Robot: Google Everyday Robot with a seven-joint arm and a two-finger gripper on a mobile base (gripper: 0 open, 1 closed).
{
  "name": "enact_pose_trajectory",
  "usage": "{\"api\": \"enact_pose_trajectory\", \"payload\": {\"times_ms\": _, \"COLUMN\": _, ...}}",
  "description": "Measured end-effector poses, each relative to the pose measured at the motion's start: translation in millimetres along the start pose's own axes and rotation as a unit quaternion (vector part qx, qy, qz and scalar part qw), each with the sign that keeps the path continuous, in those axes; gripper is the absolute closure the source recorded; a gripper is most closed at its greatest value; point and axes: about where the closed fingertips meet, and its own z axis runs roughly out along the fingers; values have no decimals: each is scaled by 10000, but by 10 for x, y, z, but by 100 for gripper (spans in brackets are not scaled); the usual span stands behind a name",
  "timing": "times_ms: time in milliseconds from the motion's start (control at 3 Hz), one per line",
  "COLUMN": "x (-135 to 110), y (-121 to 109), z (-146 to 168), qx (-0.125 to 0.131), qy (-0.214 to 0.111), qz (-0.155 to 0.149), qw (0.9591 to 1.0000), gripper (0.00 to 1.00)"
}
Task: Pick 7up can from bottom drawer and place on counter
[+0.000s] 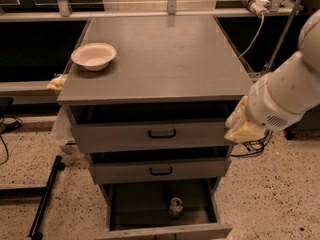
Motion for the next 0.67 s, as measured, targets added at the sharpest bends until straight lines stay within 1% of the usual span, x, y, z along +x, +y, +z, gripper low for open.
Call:
{"api": "enact_pose_trajectory", "payload": {"times_ms": 333, "x": 62, "y": 142, "z": 877, "qx": -306, "qy": -291, "qz": 44, "qw": 9991, "gripper": 89}}
{"api": "enact_pose_trajectory", "payload": {"times_ms": 667, "x": 54, "y": 82, "z": 955, "qx": -199, "qy": -353, "qz": 75, "qw": 9992, "gripper": 100}}
